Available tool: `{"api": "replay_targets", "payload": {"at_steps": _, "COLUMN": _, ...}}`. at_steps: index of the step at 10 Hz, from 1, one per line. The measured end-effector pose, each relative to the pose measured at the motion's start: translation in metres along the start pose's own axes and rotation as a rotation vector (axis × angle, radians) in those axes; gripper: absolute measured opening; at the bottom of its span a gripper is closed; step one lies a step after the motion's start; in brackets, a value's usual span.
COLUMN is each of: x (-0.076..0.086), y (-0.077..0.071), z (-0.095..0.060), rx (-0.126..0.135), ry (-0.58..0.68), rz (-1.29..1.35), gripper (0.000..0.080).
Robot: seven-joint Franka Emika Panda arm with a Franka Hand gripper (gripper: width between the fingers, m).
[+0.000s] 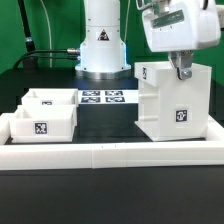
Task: Assemble drawer
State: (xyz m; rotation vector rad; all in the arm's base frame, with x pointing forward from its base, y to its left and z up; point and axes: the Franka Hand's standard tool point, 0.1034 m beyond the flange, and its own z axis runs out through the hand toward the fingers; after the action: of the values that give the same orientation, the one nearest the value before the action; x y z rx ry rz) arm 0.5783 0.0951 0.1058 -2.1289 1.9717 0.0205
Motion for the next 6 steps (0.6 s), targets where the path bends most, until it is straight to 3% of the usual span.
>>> {"api": "replay_targets", "payload": {"at_steps": 6, "x": 0.004, "y": -0.041, "z": 0.009, "rx": 0.02, "ry": -0.015, "rz": 0.043, "gripper": 0.0044}}
